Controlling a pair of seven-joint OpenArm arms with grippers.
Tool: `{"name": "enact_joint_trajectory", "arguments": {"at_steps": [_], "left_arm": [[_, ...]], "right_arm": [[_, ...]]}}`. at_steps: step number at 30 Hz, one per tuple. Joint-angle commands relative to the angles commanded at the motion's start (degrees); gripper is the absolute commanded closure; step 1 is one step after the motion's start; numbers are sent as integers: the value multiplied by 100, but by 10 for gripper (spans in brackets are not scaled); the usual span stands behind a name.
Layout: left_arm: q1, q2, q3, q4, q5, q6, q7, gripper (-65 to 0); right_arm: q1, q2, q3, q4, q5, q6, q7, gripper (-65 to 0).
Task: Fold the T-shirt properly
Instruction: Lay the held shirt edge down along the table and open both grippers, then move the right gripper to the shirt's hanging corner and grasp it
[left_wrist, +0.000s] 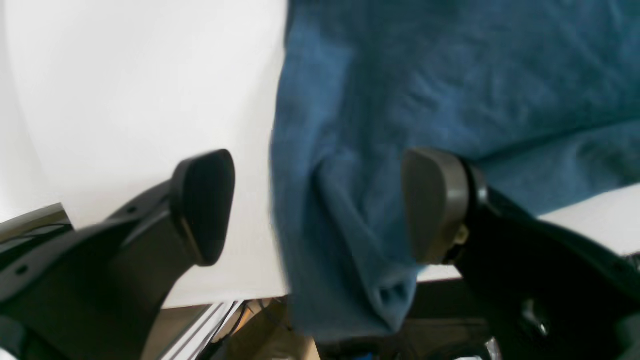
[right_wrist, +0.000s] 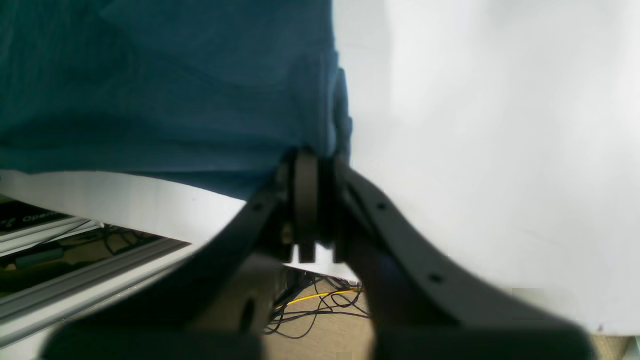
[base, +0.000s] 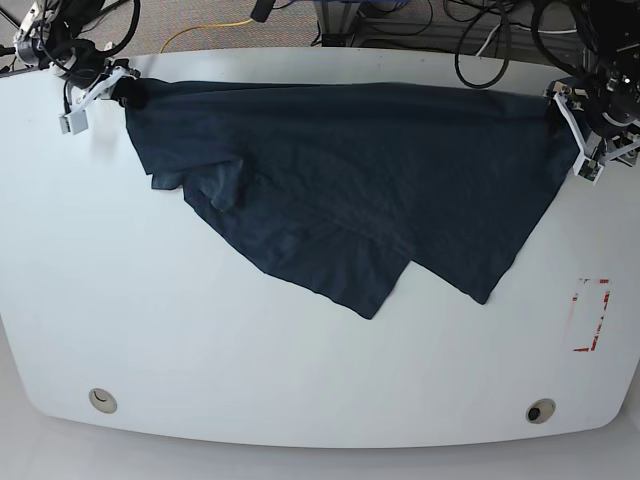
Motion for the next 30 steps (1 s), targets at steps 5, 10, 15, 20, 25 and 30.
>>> {"name": "enact_joint_trajectory", "arguments": {"at_steps": [5, 10, 15, 20, 25, 30], "left_arm": [[9, -26, -62, 0, -316, 0, 0, -486], [0, -149, -62, 9, -325, 0, 0, -486], [-246, -132, -264, -18, -316, 0, 0, -486], [-782, 9, -316, -105, -264, 0, 0, -486], [-1459, 273, -281, -185, 132, 0, 0, -486], [-2084, 492, -114, -519, 563, 0, 0, -486]], "right_arm": [[-18, 0, 9, 0, 0, 0, 0, -374], [18, -9, 9, 0, 0, 0, 0, -385], [26, -9, 35, 0, 0, 0, 0, -385], [167, 0, 211, 149, 167, 0, -26, -385], [62, 0, 457, 923, 360, 0, -26, -385], [114, 9, 475, 1600, 360, 0, -26, -385]]}}
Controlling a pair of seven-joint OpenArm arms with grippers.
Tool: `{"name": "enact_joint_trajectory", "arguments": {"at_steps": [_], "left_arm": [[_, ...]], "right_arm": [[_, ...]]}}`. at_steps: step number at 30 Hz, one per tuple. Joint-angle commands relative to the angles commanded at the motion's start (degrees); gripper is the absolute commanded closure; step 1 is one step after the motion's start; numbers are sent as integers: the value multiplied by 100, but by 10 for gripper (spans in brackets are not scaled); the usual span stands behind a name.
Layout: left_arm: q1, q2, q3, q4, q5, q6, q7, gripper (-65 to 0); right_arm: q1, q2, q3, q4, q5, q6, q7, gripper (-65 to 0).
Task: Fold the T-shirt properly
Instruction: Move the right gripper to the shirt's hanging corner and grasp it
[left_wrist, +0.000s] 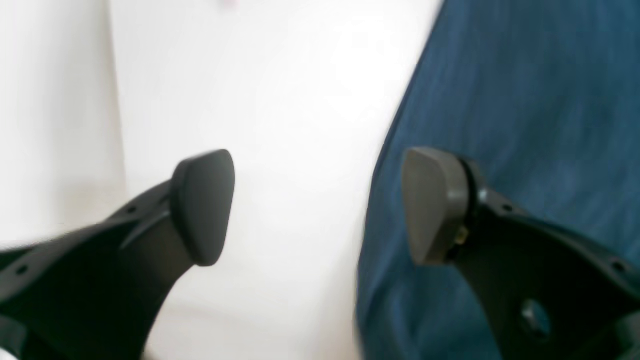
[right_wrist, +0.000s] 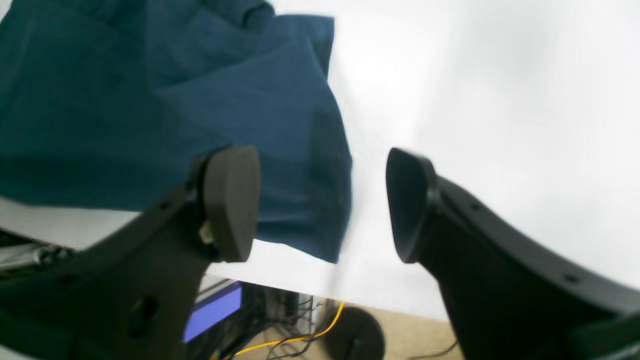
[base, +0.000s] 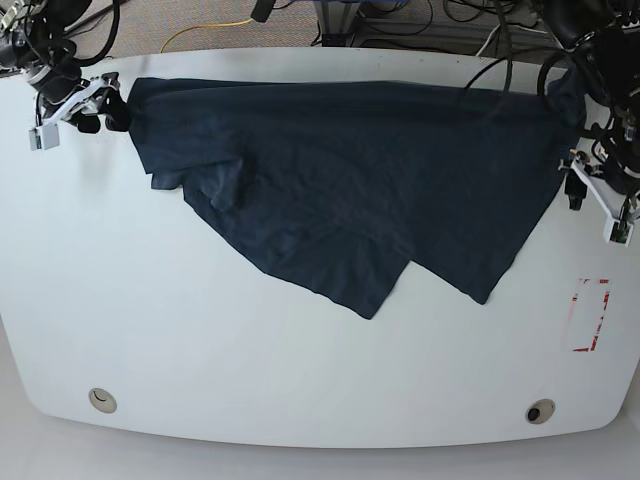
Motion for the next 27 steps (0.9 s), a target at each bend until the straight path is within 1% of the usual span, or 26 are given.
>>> {"name": "enact_joint_trajectory", "arguments": {"at_steps": [4, 7, 11, 12, 16, 22, 25, 27], "left_arm": [[-237, 0, 0, -246, 70, 0, 0, -485], [-264, 0, -18, -396, 70, 0, -35, -485], [-527, 0, -9, -484, 79, 0, -35, -485], [-571, 0, 9, -545, 70, 0, -35, -485], [-686, 0, 18, -659, 53, 0, -35, -485], [-668, 0, 9, -651, 35, 0, -35, -485], [-659, 0, -18, -677, 53, 0, -35, -485], [-624, 0, -26, -668, 53, 0, -35, -485]], "right_arm": [[404, 53, -220, 0, -35, 0, 0, -385], [686, 185, -299, -62, -53, 0, 0, -385], [1240, 246, -905, -422, -105, 0, 26, -385], [1398, 246, -1037, -536, -211, 0, 26, -385], [2022, 185, -1723, -905, -993, 0, 35, -385], [2884, 123, -2664, -1873, -1442, 0, 431, -385], [3156, 114, -2963, -2303, -1626, 0, 598, -385], [3367, 105, -3262, -2690, -1811, 0, 800, -385]]}}
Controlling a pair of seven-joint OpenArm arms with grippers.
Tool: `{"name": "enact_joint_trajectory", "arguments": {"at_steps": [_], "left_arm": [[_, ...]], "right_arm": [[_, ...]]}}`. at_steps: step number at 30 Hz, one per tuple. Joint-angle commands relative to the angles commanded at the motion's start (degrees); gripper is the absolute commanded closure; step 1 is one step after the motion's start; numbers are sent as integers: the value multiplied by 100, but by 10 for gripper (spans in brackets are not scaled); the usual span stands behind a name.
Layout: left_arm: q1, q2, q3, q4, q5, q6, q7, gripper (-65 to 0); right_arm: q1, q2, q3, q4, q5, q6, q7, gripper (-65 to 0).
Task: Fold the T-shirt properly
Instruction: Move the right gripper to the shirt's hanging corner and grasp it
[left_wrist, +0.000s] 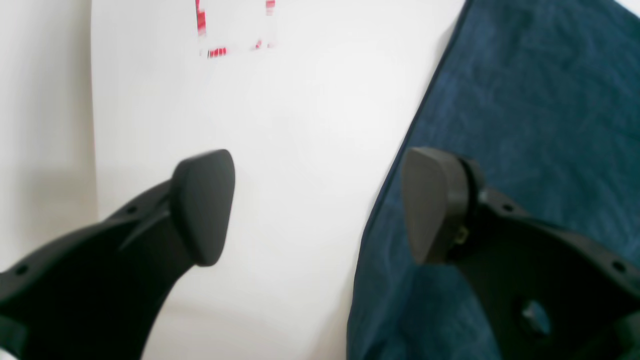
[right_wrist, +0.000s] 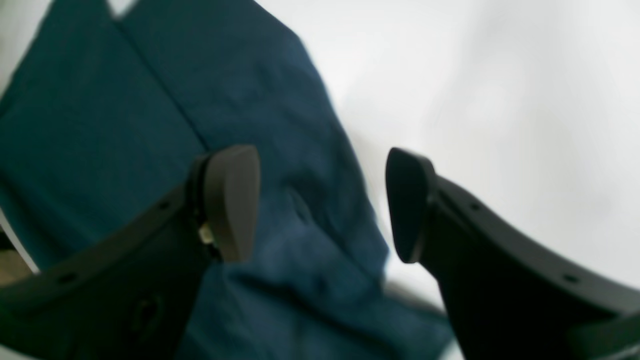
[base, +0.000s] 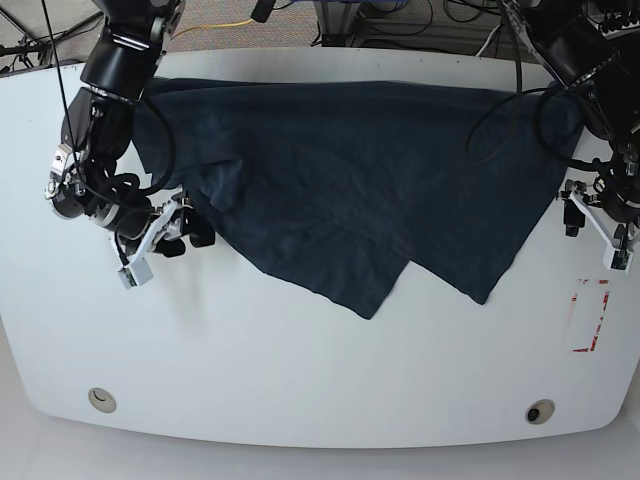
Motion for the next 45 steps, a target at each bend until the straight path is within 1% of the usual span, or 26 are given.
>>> {"name": "enact_joint_trajectory", "arguments": {"at_steps": [3, 8, 12, 13, 16, 18, 21, 25, 29, 36, 40, 43, 45], "left_arm": [[114, 0, 0, 9, -18, 0, 0, -485], [132, 0, -9, 0, -9, 0, 0, -485], [132, -18, -18, -18, 0, 0, 0, -485], [132, -18, -18, 0, 0, 0, 0, -485], [132, -35, -35, -26, 9, 0, 0, -485], [123, -35, -202, -26, 9, 0, 0, -485], [97, -35, -369, -35, 0, 0, 0, -485], [97, -35, -369, -35, -9, 0, 0, -485], [97, -35, -369, -35, -9, 0, 0, -485], [97, -35, -360, -35, -18, 0, 0, -485], [114, -35, -246, -35, -18, 0, 0, -485], [105, -35, -158, -35, -18, 0, 0, -485], [105, -35, -105, -35, -18, 0, 0, -485]], "right_arm": [[211, 18, -431, -510, -105, 0, 360, -385], [475, 26, -1134, -1451, -114, 0, 1011, -385], [492, 26, -1459, -1925, -114, 0, 1521, -385], [501, 26, -1538, -1987, -114, 0, 1582, -385], [554, 26, -1776, -2075, -114, 0, 1626, -385], [545, 18, -1855, -2075, -114, 0, 1626, -385], [536, 18, -1864, -2057, -185, 0, 1723, -385], [571, 26, -1820, -2031, -369, 0, 1793, -385], [624, 193, -1670, -2022, -378, 0, 1793, -385], [826, 422, -1670, -2110, -440, 0, 1846, -385], [818, 440, -1670, -2163, -440, 0, 1899, -385], [809, 387, -1670, -2233, -686, 0, 1908, -385], [809, 193, -1670, -2233, -923, 0, 1908, -385]]}}
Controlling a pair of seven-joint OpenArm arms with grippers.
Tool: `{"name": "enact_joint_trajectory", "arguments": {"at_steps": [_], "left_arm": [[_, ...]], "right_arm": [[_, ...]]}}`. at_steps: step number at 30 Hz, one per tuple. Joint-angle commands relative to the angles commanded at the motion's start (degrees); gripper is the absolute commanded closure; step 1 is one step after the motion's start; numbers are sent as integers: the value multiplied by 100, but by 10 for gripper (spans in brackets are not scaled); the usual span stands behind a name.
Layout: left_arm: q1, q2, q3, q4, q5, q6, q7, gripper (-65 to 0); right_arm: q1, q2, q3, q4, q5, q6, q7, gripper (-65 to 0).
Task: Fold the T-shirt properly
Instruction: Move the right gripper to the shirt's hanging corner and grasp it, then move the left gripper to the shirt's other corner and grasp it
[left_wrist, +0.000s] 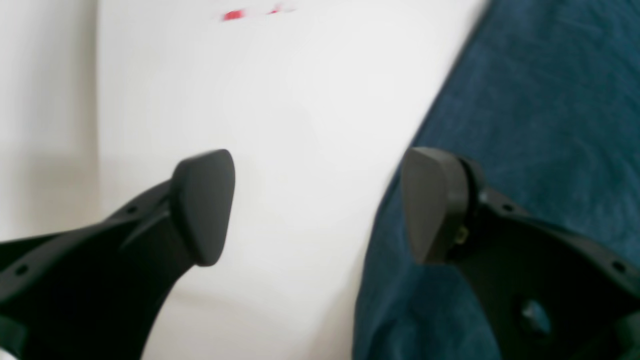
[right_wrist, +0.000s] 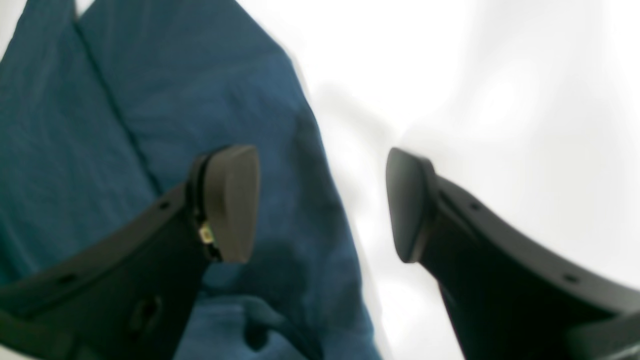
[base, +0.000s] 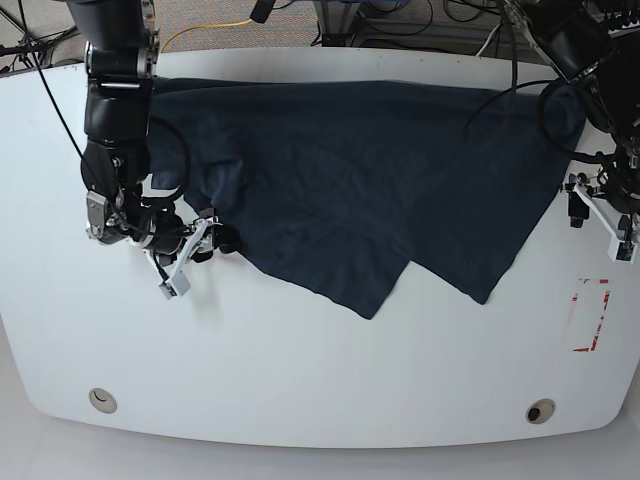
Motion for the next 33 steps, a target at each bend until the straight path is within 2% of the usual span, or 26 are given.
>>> {"name": "enact_joint_trajectory", "arguments": {"at_steps": [4, 10, 14, 16, 18, 19, 20, 23, 27, 33], "left_arm": [[-9, 18, 26, 0, 0, 0, 0, -485], [-26, 26, 44, 0, 0, 0, 0, -488], [-44, 26, 325, -211, 26, 0, -9, -489], [-264, 26, 396, -484, 35, 31, -79, -489], [-396, 26, 413, -756, 44, 330, -308, -489], [-466, 26, 422, -967, 44, 585, -527, -490], [-501, 26, 431, -1099, 44, 734, -659, -490], [-668, 26, 738, -1662, 26, 1218, -1152, -490], [-853, 26, 1081, -2303, 35, 1446, -1609, -490], [-1275, 35, 1116, -3244, 9, 1455, -1969, -490]], "right_arm": [[-79, -193, 0, 9, -229, 0, -9, -385], [-141, -422, 0, 26, -255, 0, -35, -385], [-149, -475, -9, 26, -264, 0, -18, -385], [-149, -510, -9, 26, -264, 0, -18, -357], [-149, -510, -9, 26, -264, 0, -18, -287], [-141, -510, -9, 26, -264, 0, -9, -230], [-132, -510, -9, 26, -273, 0, -9, -198], [-132, -510, -9, 26, -273, 0, -9, -79], [-132, -510, -9, 26, -273, 0, -9, 0], [-149, -519, -9, 26, -273, 0, -9, 0]]}}
